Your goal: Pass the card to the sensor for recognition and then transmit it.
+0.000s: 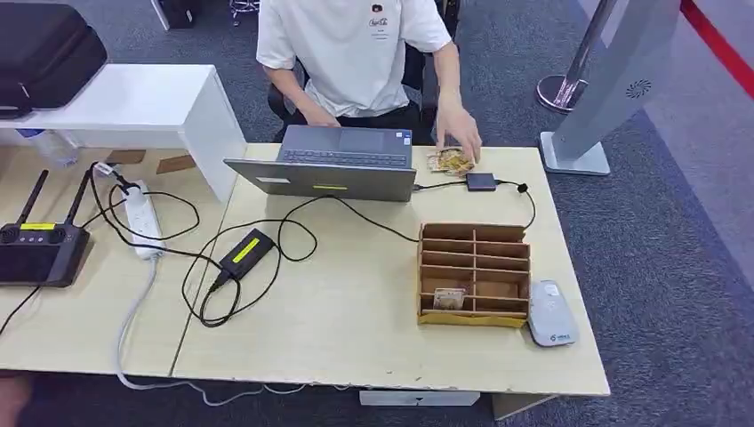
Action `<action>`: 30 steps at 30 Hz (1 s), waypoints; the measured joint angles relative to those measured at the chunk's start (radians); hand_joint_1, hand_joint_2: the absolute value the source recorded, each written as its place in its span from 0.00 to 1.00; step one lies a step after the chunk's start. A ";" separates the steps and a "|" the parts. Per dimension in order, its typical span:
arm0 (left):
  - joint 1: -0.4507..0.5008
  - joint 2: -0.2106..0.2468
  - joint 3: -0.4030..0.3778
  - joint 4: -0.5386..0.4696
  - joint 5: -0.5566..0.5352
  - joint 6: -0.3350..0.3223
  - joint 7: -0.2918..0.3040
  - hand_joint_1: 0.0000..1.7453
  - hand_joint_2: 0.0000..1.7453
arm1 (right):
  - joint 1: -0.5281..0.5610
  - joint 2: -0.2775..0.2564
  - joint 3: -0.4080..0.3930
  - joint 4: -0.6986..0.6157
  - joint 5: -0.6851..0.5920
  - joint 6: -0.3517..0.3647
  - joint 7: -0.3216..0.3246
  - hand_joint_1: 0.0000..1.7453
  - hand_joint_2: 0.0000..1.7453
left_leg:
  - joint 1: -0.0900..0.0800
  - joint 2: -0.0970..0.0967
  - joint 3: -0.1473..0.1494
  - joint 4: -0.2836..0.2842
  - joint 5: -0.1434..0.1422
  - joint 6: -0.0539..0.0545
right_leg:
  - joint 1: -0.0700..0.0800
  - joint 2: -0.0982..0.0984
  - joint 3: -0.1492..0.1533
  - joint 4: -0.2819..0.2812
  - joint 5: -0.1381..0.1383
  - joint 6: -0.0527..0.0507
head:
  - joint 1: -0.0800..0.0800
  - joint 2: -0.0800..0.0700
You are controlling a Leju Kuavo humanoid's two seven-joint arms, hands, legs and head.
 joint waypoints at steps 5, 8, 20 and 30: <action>0.000 -0.005 0.005 0.000 0.000 0.005 0.002 0.00 1.00 | 0.124 0.046 -0.140 0.060 0.029 -0.028 0.000 0.00 1.00 | 0.000 0.000 0.001 0.000 0.000 0.000 | 0.000 0.000 0.000 0.000 0.000 0.000 | -0.001 0.000; 0.001 -0.008 0.007 0.000 0.000 0.010 0.003 0.00 1.00 | 0.181 0.107 -0.217 0.106 0.046 -0.073 -0.012 0.00 1.00 | 0.000 0.001 0.001 0.000 0.000 0.000 | 0.000 0.000 0.000 0.000 0.000 0.000 | 0.000 0.000; 0.002 -0.016 0.021 0.000 -0.001 0.026 0.002 0.00 1.00 | 0.267 0.383 -0.377 0.229 0.135 -0.100 -0.007 0.00 1.00 | 0.000 0.005 0.005 -0.003 -0.001 -0.002 | 0.000 0.005 0.001 0.000 -0.001 -0.002 | 0.000 0.000; 0.005 -0.019 0.031 0.000 -0.001 0.019 -0.010 0.00 1.00 | 0.274 0.572 -0.424 0.260 0.182 -0.073 0.029 0.00 1.00 | 0.001 0.007 0.006 -0.004 -0.001 -0.003 | 0.001 0.007 0.002 0.001 -0.001 -0.002 | -0.002 0.000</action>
